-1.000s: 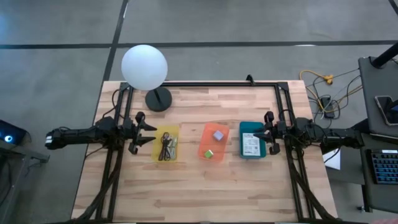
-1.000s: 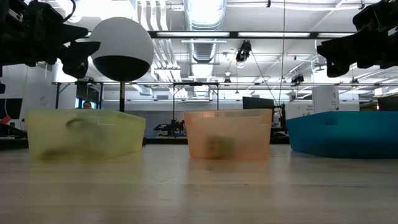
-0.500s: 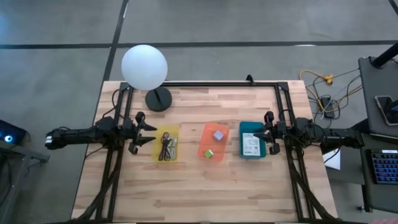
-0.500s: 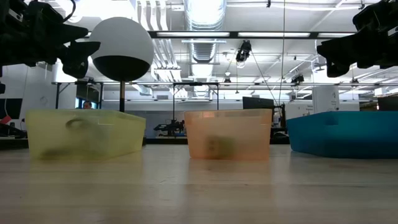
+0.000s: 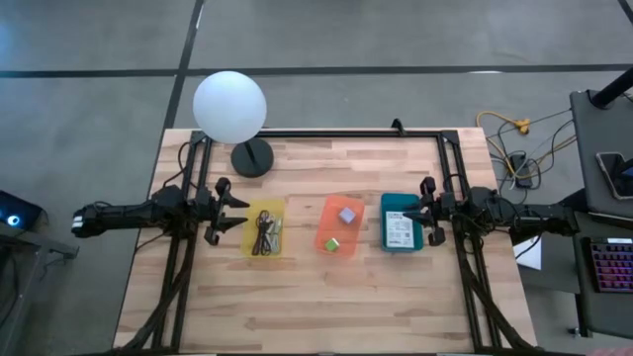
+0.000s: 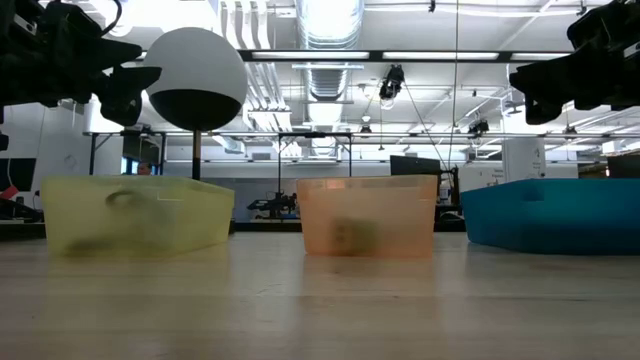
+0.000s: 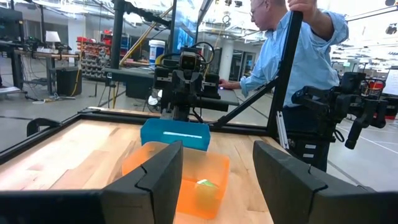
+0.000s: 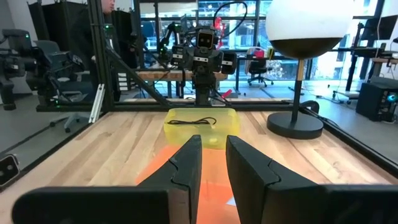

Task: Pick and place items into bin
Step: Return to Home Position

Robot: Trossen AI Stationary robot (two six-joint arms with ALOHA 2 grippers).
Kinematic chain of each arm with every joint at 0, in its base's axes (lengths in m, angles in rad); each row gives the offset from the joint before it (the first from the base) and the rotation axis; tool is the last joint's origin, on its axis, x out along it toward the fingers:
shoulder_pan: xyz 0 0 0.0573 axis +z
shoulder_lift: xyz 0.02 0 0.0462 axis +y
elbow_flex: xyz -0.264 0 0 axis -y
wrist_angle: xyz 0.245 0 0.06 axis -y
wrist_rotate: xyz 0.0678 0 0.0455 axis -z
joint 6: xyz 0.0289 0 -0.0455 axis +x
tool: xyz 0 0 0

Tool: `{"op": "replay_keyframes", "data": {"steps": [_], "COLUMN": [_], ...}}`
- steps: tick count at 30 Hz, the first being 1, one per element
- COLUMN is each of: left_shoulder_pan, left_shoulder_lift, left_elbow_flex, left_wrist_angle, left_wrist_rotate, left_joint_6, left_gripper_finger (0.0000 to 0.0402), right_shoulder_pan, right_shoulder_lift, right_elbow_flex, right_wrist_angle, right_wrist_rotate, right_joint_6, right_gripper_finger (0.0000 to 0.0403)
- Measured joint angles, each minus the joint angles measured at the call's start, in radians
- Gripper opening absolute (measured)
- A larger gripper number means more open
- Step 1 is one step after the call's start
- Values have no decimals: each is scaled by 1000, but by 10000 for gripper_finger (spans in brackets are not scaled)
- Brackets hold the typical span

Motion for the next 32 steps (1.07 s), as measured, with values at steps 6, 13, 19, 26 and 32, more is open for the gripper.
{"op": "replay_keyframes", "data": {"steps": [6,13,19,26,32], "left_shoulder_pan": [0,0,0,0,0], "left_shoulder_lift": [0,0,0,0,0], "left_elbow_flex": [0,0,0,0,0], "left_wrist_angle": [0,0,0,0,0], "left_wrist_rotate": [0,0,0,0,0], "left_joint_6": [0,0,0,0,0], "left_gripper_finger": [180,180,180,180,180], "right_shoulder_pan": [0,0,0,0,0], "right_shoulder_lift": [0,0,0,0,0], "right_elbow_flex": [0,0,0,0,0], "right_wrist_angle": [0,0,0,0,0], "right_wrist_rotate": [0,0,0,0,0], "right_joint_6": [-1,-1,0,-1,-1], "right_gripper_finger": [63,63,63,63,63]}}
